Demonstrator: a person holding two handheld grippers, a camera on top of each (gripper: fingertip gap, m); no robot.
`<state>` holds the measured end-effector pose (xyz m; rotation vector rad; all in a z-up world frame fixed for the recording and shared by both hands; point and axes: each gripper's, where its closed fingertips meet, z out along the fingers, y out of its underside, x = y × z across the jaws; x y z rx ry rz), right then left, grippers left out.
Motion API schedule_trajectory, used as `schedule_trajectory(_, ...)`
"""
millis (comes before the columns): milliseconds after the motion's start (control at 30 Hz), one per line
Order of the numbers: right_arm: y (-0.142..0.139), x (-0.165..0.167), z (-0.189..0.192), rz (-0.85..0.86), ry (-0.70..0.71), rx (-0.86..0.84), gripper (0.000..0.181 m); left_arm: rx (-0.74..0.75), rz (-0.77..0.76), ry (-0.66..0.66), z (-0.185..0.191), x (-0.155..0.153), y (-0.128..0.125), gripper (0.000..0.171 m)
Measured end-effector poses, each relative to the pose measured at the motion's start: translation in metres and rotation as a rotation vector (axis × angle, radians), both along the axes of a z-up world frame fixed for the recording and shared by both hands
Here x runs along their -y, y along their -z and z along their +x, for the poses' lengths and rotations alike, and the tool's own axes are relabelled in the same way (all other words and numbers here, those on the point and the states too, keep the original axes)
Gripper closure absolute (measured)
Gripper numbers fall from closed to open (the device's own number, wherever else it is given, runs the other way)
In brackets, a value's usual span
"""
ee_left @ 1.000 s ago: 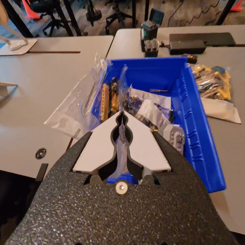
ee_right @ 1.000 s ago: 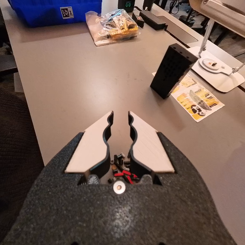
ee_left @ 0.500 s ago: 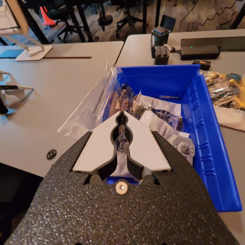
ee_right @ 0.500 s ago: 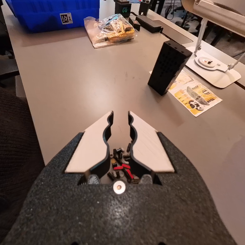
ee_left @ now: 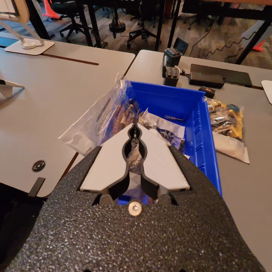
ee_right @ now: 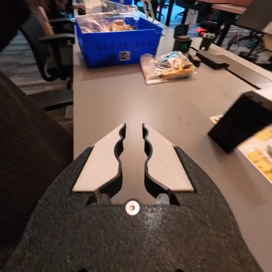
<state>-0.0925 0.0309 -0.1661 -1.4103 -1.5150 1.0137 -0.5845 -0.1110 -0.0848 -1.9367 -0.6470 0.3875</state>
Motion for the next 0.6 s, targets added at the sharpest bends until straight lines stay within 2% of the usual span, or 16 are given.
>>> schedule_trajectory(233, 0.015, 0.039, -0.027, -0.068, -0.094, -0.029, 0.160, -0.027, 0.000, 0.067, 0.025, -0.024, 0.004, 0.168)
schedule_trajectory(367, 0.016, 0.038, -0.028, -0.087, -0.089, -0.052, 0.160, -0.006, -0.007, 0.117, 0.035, -0.033, 0.007, 0.149)
schedule_trajectory(467, 0.014, 0.033, -0.025, -0.125, -0.082, -0.074, 0.160, 0.021, -0.042, 0.156, 0.042, -0.035, 0.015, 0.147)
schedule_trajectory(600, 0.009, 0.029, -0.021, -0.174, -0.083, -0.109, 0.160, -0.004, -0.073, 0.120, 0.039, -0.026, 0.020, 0.123)
